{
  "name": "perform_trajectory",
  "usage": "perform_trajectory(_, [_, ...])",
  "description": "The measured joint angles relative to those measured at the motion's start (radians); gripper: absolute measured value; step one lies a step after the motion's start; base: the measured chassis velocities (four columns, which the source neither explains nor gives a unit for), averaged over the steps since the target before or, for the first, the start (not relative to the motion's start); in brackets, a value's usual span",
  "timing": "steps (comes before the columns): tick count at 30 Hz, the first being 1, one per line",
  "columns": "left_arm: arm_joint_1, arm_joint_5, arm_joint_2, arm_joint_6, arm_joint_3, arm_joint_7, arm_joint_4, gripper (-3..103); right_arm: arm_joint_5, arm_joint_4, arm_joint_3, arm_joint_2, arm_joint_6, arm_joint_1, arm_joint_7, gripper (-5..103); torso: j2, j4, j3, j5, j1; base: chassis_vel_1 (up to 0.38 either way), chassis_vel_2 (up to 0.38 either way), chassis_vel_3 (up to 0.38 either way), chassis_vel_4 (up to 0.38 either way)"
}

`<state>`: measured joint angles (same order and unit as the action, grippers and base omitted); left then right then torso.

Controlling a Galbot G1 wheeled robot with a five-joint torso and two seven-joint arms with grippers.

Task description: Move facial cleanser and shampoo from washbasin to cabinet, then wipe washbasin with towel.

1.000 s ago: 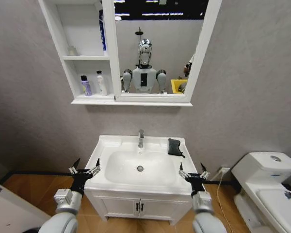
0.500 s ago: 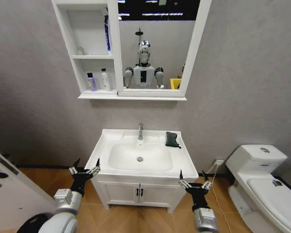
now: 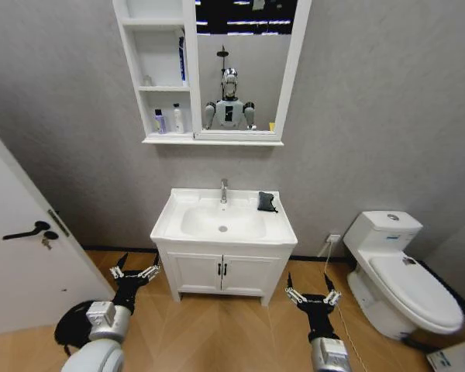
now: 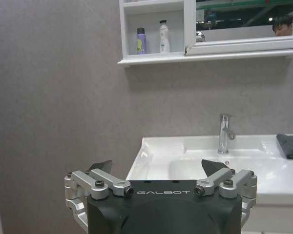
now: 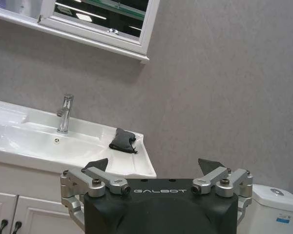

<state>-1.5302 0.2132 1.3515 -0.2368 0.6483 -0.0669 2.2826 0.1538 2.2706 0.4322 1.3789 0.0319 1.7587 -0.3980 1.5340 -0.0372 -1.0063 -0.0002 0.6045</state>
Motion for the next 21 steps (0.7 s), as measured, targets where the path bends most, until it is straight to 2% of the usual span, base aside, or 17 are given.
perform_trajectory(1, [0.000,0.000,0.000,0.000,0.000,0.000,0.000,100,0.006,-0.003,-0.006,0.000,-0.003,-0.003,0.000,100,0.000,0.0001,0.000,-0.0007,0.000,0.361,-0.360,-0.353,0.363])
perform_trajectory(2, [0.000,0.000,0.000,0.000,0.000,0.000,0.000,100,0.020,-0.008,-0.007,0.001,-0.009,-0.004,0.004,100,0.000,-0.0001,0.000,0.0009,-0.001,0.361,-0.341,-0.352,0.344])
perform_trajectory(3, [0.000,0.000,0.000,0.000,0.000,0.000,0.000,100,0.020,-0.008,-0.007,0.001,-0.009,-0.004,0.004,100,0.000,-0.0001,0.000,0.0009,-0.001,0.361,-0.341,-0.352,0.344])
perform_trajectory(4, [0.000,0.000,0.000,0.000,0.000,0.000,0.000,100,0.054,-0.017,-0.003,0.001,-0.031,-0.006,0.025,100,0.000,0.0000,0.000,0.0003,0.000,0.344,-0.341,-0.339,0.357])
perform_trajectory(7, [0.000,0.000,0.000,0.000,0.000,0.000,0.000,100,0.072,-0.025,0.002,0.001,-0.061,-0.007,0.042,100,0.000,0.0003,0.000,-0.0009,0.000,0.325,-0.361,-0.311,0.349])
perform_trajectory(9, [0.000,0.000,0.000,0.000,0.000,0.000,0.000,100,0.090,-0.043,0.016,-0.002,-0.092,-0.012,0.077,100,0.001,0.0001,0.001,0.0013,-0.001,0.300,-0.251,-0.275,0.243])
perform_trajectory(10, [0.000,0.000,0.000,0.000,0.000,0.000,0.000,100,0.090,-0.047,0.017,-0.003,-0.096,-0.012,0.082,100,0.001,-0.0006,0.000,-0.0011,-0.001,0.156,-0.012,-0.146,0.215])
perform_trajectory(11, [0.000,0.000,0.000,0.000,0.000,0.000,0.000,100,0.090,-0.047,0.017,-0.003,-0.096,-0.012,0.082,100,0.001,-0.0006,0.000,-0.0011,-0.001,0.156,-0.012,-0.146,0.215])
perform_trajectory(13, [0.000,0.000,0.000,0.000,0.000,0.000,0.000,100,0.083,-0.051,0.017,-0.003,-0.098,-0.011,0.082,100,0.001,-0.0001,0.001,0.0003,-0.001,0.092,0.003,-0.121,0.111])
perform_trajectory(16, [0.000,0.000,0.000,0.000,0.000,0.000,0.000,100,0.071,-0.056,0.018,-0.003,-0.099,-0.010,0.075,100,0.000,0.0008,0.000,0.0003,0.000,-0.029,-0.020,-0.016,-0.006])
perform_trajectory(21, [0.000,0.000,0.000,0.000,0.000,0.000,0.000,100,0.040,-0.065,0.018,-0.005,-0.113,-0.023,0.069,100,-0.001,-0.0005,0.000,0.0004,0.001,-0.082,0.026,0.085,-0.039])
